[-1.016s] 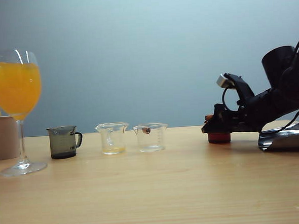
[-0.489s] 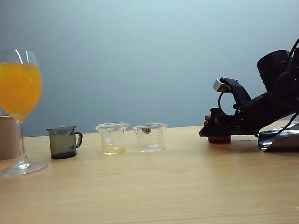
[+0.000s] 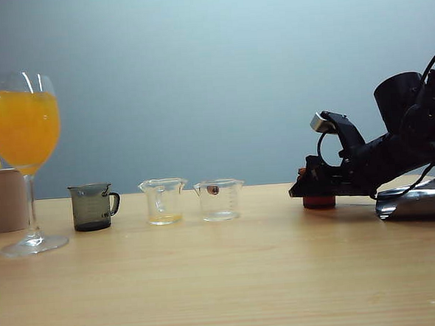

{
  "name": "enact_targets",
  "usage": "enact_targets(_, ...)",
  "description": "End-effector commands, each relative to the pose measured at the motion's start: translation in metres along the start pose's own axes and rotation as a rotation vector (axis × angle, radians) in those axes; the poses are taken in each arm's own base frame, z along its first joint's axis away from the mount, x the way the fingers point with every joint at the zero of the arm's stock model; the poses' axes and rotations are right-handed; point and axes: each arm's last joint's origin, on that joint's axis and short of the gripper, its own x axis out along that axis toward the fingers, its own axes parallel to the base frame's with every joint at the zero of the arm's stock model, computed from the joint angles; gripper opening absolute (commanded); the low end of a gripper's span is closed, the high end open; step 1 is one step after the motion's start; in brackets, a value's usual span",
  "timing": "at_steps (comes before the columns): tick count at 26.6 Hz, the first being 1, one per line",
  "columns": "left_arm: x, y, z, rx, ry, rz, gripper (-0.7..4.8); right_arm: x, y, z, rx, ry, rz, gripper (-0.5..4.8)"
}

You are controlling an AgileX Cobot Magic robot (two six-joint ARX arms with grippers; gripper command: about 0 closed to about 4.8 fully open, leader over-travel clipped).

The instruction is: Pick up the fourth measuring cup from the left, pour the grenadine inside into the goblet, and finally put the measuring cup back in its original place.

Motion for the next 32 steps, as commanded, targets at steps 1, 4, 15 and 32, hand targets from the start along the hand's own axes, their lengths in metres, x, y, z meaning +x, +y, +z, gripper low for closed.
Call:
enact_targets(1,-0.001,0.000,0.003,0.005,-0.025,-0.001,-0.05,0.000,0.000,0.005,-0.012,-0.026,-0.002,3.33)
enact_targets(4,-0.001,0.000,0.003,0.005,-0.025,-0.001,-0.05,0.000,0.000,0.005,-0.012,-0.026,-0.002,2.97)
enact_targets(15,-0.001,0.000,0.003,0.005,-0.025,0.000,-0.05,0.000,0.000,0.005,-0.013,-0.027,-0.002,0.63)
enact_targets(32,-0.001,0.000,0.002,0.003,-0.015,0.002,-0.05,-0.022,0.008,0.053,-0.061,-0.145,-0.017,0.49)
